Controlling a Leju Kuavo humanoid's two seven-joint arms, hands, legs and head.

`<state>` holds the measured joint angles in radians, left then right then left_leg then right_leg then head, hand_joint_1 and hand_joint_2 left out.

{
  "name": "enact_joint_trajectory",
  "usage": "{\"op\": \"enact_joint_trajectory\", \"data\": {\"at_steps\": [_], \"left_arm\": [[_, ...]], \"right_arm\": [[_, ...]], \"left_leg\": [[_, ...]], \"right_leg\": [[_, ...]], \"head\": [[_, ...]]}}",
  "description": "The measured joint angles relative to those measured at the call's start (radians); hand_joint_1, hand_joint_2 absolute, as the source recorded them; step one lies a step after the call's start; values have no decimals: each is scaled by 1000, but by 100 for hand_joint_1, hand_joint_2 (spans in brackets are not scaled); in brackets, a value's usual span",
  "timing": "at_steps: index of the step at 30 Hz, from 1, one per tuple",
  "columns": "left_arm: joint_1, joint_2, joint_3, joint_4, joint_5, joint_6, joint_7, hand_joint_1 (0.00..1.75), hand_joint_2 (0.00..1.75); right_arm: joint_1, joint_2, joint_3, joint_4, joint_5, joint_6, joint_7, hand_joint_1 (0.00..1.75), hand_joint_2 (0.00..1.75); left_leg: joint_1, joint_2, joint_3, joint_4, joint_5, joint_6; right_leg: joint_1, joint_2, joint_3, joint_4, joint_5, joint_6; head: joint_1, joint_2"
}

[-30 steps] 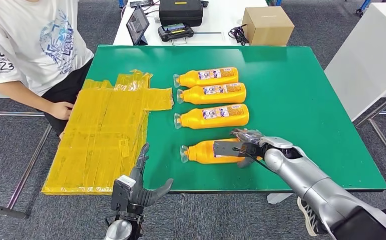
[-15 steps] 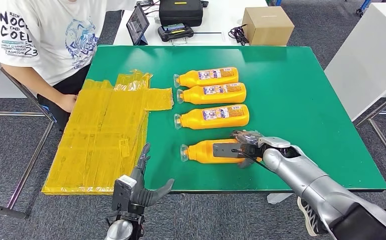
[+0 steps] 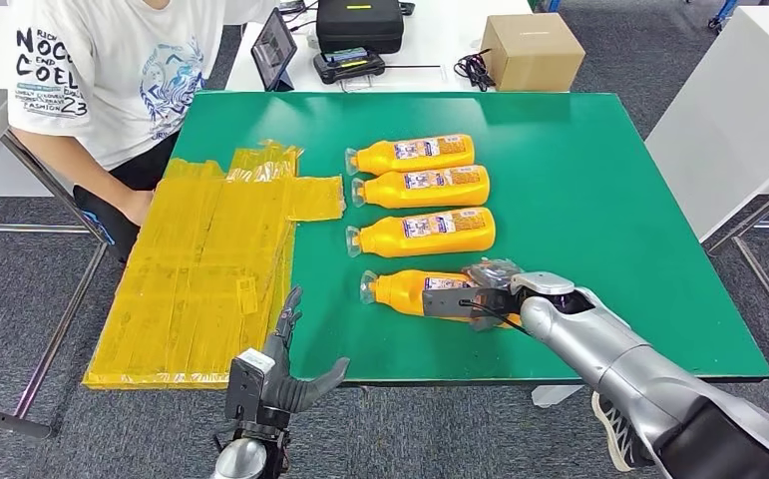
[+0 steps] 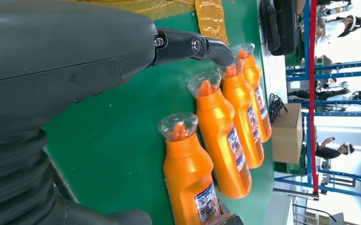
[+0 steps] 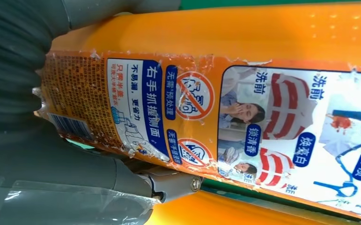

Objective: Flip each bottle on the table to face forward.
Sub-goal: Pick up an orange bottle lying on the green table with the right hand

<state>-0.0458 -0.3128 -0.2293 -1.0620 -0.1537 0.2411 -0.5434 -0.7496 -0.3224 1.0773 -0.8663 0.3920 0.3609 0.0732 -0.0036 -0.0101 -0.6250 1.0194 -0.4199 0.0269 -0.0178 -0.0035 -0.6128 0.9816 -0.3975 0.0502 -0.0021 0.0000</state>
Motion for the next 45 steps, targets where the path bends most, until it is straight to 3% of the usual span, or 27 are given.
{"op": "enact_joint_trajectory", "data": {"at_steps": [5, 10, 13, 16, 22, 30, 39, 45], "left_arm": [[0, 0, 0, 0, 5, 1, 0, 0, 175], [3, 0, 0, 0, 12, -5, -9, 0, 175], [9, 0, 1, -10, 19, -17, -12, 0, 175], [20, 0, 2, -32, 27, -29, -11, 0, 175], [33, 0, 3, -62, 35, -42, -8, 0, 175], [49, 1, -2, -110, 112, -112, 22, 0, 175], [59, 14, -39, -181, 208, -229, 52, 0, 175], [60, 23, -78, -207, 260, -284, 76, 0, 175]], "right_arm": [[22, 10, -16, 8, -46, -95, -44, 175, 175], [180, 20, -161, -112, -68, -281, -227, 175, 175], [341, 78, -306, -267, -25, -382, -382, 175, 175], [476, 164, -436, -424, 19, -451, -441, 175, 175], [582, 243, -571, -571, 34, -478, -475, 175, 175], [711, 355, -697, -700, 29, -605, -573, 175, 175], [786, 417, -763, -702, -17, -604, -613, 175, 175], [805, 466, -768, -610, -40, -561, -657, 175, 175]], "left_leg": [[0, 1, 3, 0, 0, 0], [1, -1, 3, 0, 0, 0], [3, -4, 1, 0, 0, 0], [4, -5, -1, 0, -1, -1], [3, -4, -1, -1, -1, -1], [2, -4, -1, -1, -1, -1], [2, -3, -1, -1, -1, -1], [2, -3, -1, -1, -1, -1]], "right_leg": [[0, 0, 2, 0, 0, 0], [1, 0, 4, 0, 0, 0], [2, -1, 3, 0, 0, 0], [3, -1, 1, 0, -1, -1], [2, -1, 0, 0, -2, -2], [1, -1, 0, 0, -2, -1], [1, -1, 0, 0, -2, -2], [1, -1, 0, 0, -2, -2]], "head": [[0, 0], [0, 0], [0, 0], [0, 0], [0, 0], [0, 0], [0, 0], [0, 0]]}}
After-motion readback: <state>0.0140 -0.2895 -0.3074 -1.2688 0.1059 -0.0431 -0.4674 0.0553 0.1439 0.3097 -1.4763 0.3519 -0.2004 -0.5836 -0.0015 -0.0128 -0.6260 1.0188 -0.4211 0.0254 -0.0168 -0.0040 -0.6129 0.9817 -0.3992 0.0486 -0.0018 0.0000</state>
